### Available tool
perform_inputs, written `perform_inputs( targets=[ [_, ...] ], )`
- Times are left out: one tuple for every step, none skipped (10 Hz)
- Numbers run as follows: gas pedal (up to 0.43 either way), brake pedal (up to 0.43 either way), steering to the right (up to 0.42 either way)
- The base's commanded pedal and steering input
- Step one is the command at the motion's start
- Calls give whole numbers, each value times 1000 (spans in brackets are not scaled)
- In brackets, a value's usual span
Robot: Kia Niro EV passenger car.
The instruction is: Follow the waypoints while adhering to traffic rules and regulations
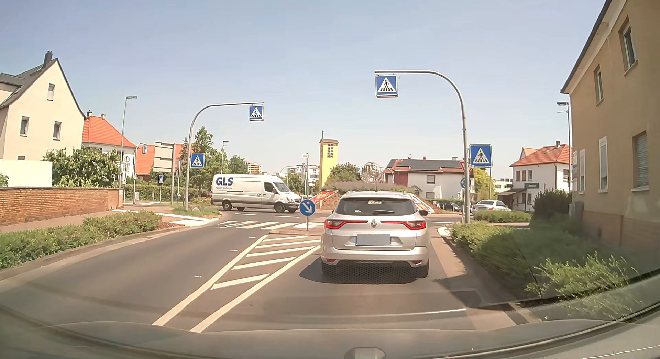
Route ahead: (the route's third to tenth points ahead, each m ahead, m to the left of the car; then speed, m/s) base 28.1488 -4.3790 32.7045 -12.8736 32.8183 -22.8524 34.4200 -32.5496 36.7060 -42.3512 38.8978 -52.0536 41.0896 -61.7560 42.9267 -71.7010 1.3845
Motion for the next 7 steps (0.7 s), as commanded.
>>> perform_inputs(
  targets=[
    [0, 49, 48],
    [0, 49, 50],
    [0, 55, 54],
    [0, 49, 62],
    [0, 55, 68],
    [0, 49, 71],
    [0, 12, 71]
  ],
)
